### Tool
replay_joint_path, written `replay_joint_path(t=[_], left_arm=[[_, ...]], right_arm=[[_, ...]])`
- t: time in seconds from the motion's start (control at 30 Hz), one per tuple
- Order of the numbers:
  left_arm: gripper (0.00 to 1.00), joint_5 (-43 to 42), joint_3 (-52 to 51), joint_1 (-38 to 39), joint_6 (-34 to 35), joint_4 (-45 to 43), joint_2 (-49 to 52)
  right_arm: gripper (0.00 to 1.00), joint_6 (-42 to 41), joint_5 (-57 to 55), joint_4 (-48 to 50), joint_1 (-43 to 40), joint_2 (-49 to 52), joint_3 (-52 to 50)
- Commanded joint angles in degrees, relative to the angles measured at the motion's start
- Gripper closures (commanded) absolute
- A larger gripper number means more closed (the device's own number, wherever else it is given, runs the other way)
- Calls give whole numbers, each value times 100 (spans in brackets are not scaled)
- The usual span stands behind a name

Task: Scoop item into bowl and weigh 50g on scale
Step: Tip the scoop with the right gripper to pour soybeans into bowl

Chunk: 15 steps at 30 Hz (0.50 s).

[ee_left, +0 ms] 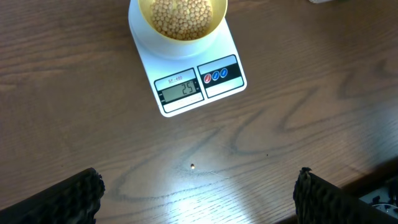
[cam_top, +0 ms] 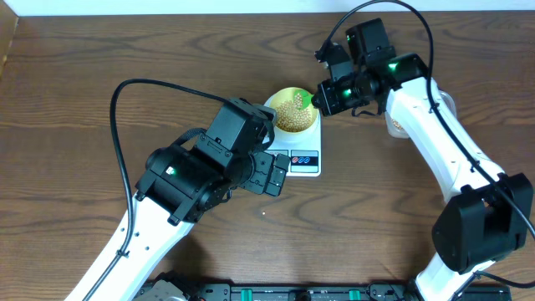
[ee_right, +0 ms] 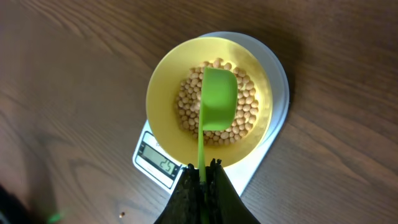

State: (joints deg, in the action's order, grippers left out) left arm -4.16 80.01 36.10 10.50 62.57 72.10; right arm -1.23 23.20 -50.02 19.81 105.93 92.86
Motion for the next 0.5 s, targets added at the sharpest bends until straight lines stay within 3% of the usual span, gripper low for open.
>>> replay_joint_path(t=[0.0, 0.47], left_arm=[[0, 17, 90, -13, -31, -2, -72], [0, 17, 90, -13, -31, -2, -72]], right_arm=[[98, 323, -407, -42, 170, 13, 166], [98, 1036, -1871, -223, 802, 13, 466]])
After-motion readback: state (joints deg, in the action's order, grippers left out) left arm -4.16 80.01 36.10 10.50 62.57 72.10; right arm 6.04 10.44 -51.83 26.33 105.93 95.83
